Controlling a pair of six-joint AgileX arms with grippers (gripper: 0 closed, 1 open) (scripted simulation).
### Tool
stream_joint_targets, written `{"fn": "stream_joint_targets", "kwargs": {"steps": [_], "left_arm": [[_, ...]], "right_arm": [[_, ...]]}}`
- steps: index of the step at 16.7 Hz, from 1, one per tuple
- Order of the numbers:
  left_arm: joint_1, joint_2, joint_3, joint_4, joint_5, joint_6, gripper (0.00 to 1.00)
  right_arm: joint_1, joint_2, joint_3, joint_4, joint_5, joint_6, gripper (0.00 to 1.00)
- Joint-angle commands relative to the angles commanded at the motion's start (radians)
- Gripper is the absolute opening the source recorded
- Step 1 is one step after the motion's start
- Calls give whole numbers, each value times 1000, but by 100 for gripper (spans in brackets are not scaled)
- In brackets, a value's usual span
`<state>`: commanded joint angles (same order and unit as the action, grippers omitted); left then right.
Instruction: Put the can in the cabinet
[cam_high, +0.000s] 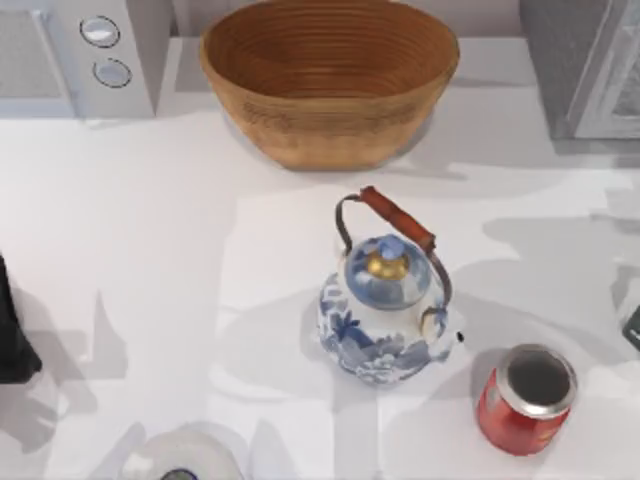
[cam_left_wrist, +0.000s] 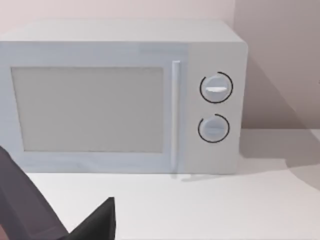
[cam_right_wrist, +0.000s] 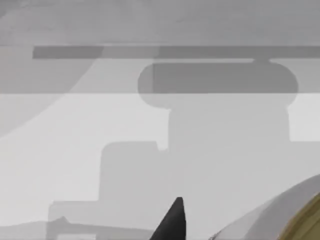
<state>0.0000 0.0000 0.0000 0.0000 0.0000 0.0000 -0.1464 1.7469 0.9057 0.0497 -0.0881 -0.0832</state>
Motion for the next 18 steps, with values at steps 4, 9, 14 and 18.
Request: {"fn": "stream_joint_targets", "kwargs": {"steps": [4, 9, 14, 18], "left_arm": [[0, 0, 0, 0, 0, 0, 100], [0, 0, 0, 0, 0, 0, 100], [0, 0, 0, 0, 0, 0, 100], [0, 0, 0, 0, 0, 0, 100]], "right_arm": [[-1, -112, 130, -274, -2, -2, 0], [-1, -204, 217, -424, -3, -3, 0], [0, -201, 215, -422, -4, -1, 0], [10, -297, 145, -399, 2, 4, 0]]}}
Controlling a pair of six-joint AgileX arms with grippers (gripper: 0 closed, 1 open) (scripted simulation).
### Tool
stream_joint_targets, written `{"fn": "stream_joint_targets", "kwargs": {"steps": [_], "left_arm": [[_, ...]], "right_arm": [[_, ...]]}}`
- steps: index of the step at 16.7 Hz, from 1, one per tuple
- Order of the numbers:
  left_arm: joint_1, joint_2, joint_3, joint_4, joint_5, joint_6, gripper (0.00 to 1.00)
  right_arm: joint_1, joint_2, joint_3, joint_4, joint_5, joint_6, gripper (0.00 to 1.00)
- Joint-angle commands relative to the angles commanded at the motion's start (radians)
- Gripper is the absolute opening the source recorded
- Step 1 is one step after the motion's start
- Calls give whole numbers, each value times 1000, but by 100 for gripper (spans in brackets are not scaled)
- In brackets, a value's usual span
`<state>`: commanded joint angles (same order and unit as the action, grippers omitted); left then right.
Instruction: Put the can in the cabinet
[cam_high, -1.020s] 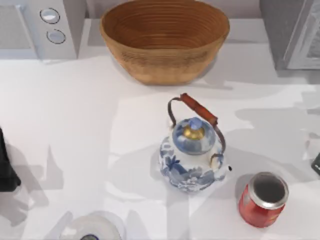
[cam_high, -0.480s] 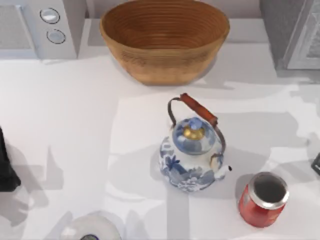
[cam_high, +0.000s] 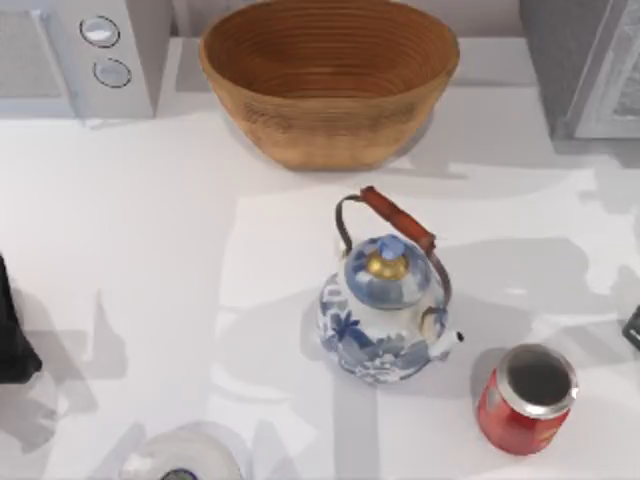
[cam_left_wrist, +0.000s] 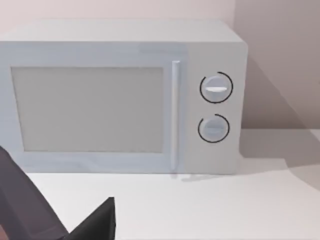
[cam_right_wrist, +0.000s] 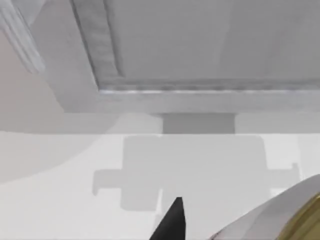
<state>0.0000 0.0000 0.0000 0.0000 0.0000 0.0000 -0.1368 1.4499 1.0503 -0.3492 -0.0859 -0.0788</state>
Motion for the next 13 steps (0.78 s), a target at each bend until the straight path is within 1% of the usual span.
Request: {"fn": "stream_joint_targets", "kwargs": {"steps": [6, 13], "left_arm": [[0, 0, 0, 0, 0, 0, 100], [0, 0, 0, 0, 0, 0, 100]], "right_arm": [[33, -354, -255, 85, 21, 19, 0], [88, -950, -677, 225, 55, 51, 0]]}}
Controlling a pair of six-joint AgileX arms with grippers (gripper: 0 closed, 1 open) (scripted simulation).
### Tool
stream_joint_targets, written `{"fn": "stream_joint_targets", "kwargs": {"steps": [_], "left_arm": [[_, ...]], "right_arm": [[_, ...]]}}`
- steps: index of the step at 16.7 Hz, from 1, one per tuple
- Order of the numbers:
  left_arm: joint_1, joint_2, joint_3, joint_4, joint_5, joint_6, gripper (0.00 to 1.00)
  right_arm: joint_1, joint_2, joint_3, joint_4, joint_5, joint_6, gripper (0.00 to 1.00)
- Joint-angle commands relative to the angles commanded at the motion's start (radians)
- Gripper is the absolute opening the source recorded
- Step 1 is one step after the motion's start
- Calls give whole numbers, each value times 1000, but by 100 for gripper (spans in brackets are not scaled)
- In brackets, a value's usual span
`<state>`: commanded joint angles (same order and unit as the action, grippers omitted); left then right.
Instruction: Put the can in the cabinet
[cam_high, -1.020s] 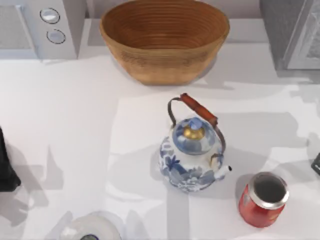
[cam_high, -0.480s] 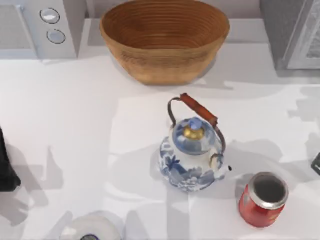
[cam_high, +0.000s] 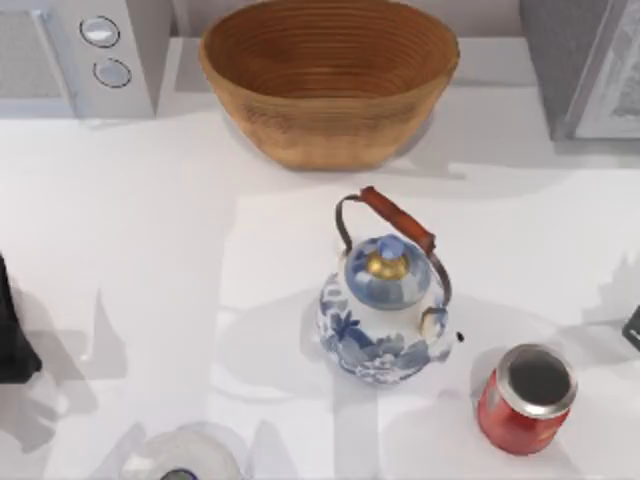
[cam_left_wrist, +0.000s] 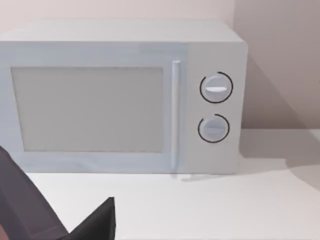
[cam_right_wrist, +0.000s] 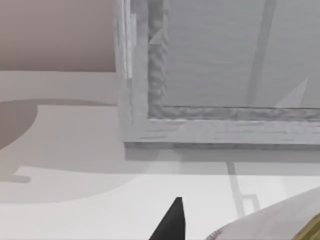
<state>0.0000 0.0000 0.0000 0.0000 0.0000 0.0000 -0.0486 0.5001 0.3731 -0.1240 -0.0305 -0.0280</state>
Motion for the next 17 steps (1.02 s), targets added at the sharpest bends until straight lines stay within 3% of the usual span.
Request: {"fn": "stream_joint_targets", "kwargs": {"steps": [7, 17], "left_arm": [[0, 0, 0, 0, 0, 0, 100], [0, 0, 0, 0, 0, 0, 100]], "right_arm": [[44, -458, -335, 111, 27, 25, 0], [50, -464, -339, 111, 35, 30, 0]]}}
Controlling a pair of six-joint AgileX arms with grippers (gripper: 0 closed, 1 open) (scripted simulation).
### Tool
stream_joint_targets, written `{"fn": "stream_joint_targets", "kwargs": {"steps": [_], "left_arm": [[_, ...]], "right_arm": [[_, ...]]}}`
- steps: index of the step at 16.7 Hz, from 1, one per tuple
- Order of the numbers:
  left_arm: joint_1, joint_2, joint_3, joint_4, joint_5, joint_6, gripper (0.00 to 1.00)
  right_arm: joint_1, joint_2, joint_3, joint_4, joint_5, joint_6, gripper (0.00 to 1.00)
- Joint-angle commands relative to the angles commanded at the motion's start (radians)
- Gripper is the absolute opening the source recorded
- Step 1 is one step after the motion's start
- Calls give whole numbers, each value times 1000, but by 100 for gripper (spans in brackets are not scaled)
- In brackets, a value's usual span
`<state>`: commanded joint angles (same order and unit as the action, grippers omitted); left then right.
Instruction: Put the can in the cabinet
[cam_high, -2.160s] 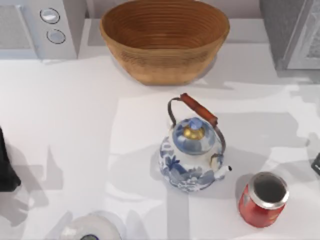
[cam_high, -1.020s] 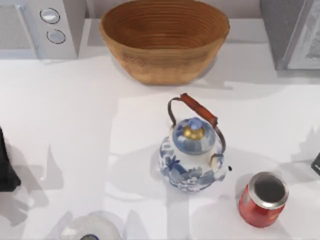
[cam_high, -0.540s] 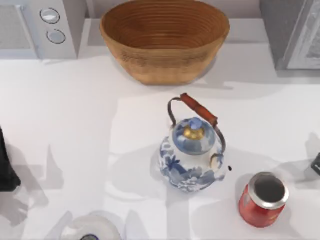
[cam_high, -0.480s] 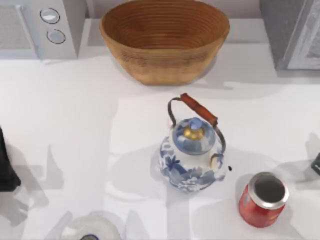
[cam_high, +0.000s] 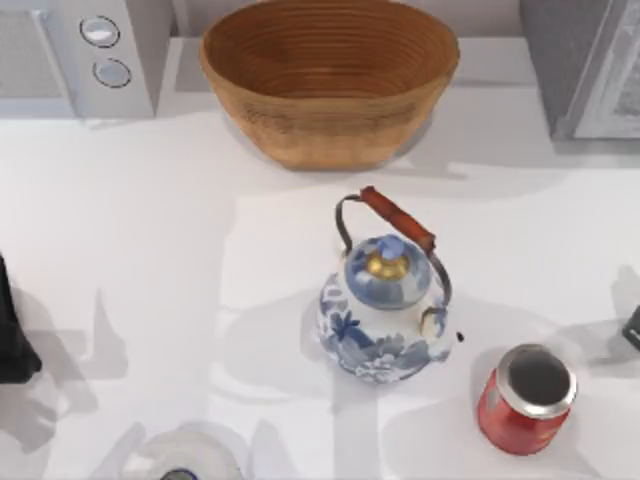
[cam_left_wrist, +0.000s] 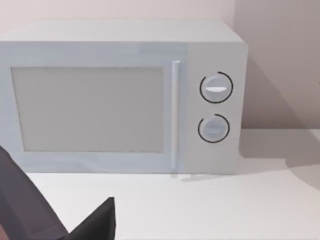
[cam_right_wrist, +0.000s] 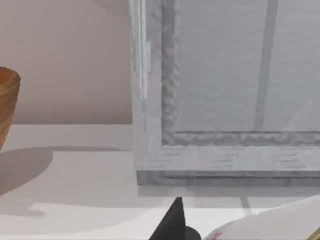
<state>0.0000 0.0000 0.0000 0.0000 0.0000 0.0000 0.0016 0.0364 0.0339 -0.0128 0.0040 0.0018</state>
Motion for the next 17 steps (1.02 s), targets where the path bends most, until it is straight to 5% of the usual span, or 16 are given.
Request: {"fn": "stream_joint_targets", "kwargs": {"steps": [6, 17], "left_arm": [[0, 0, 0, 0, 0, 0, 100], [0, 0, 0, 0, 0, 0, 100]], "right_arm": [[44, 311, 351, -100, 47, 4, 0], [153, 1089, 1448, -346, 162, 14, 0]]}}
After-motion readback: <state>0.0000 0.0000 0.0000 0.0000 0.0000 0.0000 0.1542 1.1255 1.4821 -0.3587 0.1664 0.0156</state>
